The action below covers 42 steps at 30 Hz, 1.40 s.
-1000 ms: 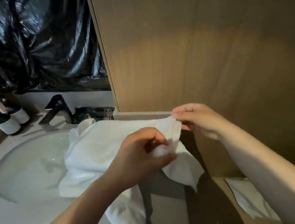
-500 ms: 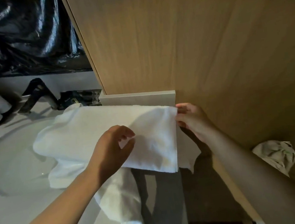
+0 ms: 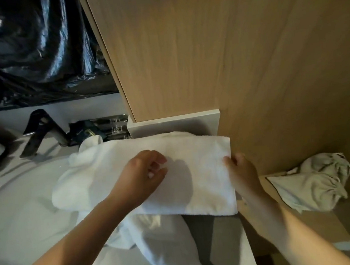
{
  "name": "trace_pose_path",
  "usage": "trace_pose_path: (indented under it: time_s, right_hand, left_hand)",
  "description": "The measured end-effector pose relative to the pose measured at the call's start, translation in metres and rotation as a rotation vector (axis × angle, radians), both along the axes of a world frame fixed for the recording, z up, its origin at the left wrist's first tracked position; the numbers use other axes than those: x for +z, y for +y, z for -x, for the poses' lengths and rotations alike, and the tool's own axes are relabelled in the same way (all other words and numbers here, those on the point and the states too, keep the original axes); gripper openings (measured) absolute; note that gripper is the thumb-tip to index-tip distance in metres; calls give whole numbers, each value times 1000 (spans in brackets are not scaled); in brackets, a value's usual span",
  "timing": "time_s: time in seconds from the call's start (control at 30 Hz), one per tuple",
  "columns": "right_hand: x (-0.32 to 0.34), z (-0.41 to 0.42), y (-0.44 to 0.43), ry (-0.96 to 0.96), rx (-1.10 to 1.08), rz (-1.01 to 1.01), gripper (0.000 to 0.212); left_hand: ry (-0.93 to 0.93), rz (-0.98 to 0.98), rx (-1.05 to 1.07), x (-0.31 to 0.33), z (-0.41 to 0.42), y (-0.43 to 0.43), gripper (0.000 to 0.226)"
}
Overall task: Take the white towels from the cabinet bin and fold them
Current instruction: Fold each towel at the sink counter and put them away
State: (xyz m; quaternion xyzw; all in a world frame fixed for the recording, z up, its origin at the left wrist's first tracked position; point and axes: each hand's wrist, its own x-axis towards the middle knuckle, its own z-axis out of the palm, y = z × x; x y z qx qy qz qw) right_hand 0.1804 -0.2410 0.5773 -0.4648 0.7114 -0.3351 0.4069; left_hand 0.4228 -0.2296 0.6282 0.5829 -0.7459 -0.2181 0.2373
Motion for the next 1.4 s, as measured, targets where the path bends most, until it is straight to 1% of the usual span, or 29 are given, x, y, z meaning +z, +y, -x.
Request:
trace_pose_path:
  time_s: [0.1,0.13,0.2,0.27,0.33,0.43,0.5,0.6,0.67,0.7,0.77,0.8,0.83,0.93,0.97,1.07,1.1,1.17,1.2,1.23,1.27,1.33,1.4]
  right_hand:
    - [30,-8,7,49,-68,202,17]
    - [41,-12,7,106,-68,277,18]
    - [60,-16,8,242,-36,414,21]
    - [78,-18,7,307,15,502,24]
    - [94,-20,8,341,46,546,22]
    - [116,-22,14,418,37,618,16]
    - [127,-22,21,452,17,625,16]
    - [141,-18,27,445,-18,619,20]
    - [157,-9,28,477,-32,635,19]
    - [166,-3,29,499,-40,649,20]
    - [187,12,34,533,-60,665,23]
    - [199,19,38,545,-71,680,25]
    - [211,25,43,549,-84,701,26]
    - [246,39,64,477,-150,755,27]
    - [253,45,72,435,-192,765,30]
    - [254,68,100,317,-383,727,56]
    - [249,78,110,248,-440,693,66]
    - [239,98,129,5,-486,644,84]
    - [236,109,138,-92,-483,626,86]
    - [235,120,147,-133,-471,614,83]
    - [236,130,156,-128,-454,624,73]
    - [243,151,172,-107,-444,687,50]
    - [255,175,191,-125,-454,758,37]
  left_hand:
    - [26,40,-61,15,-3,-25,17]
    - [33,76,-90,21,-1,-35,24]
    - [17,107,-161,35,6,-57,46]
    - [4,-21,-248,55,14,-77,63]
    - [75,-214,-339,74,22,-91,68]
    - [270,-399,-396,87,31,-98,62]
    - [330,-438,-360,90,37,-98,60]
    - [382,-392,-368,103,45,-96,50]
    - [459,-350,-425,120,50,-91,43]
    - [469,-326,-468,130,54,-88,38]
    - [446,-286,-566,154,62,-79,21]
    - [434,-276,-615,167,66,-73,16]
    - [428,-261,-657,180,70,-68,17]
    - [404,-148,-698,216,87,-49,24]
    - [426,-107,-708,227,95,-42,27]
    - [595,-67,-756,251,123,-17,26]
    - [655,-67,-777,257,134,-9,21]
    - [703,-22,-810,268,157,7,15]
    - [718,12,-819,273,170,14,16]
    - [733,46,-818,277,183,21,18]
    - [742,75,-813,281,197,27,18]
    - [751,117,-798,283,224,40,16]
    - [788,134,-769,285,252,55,18]
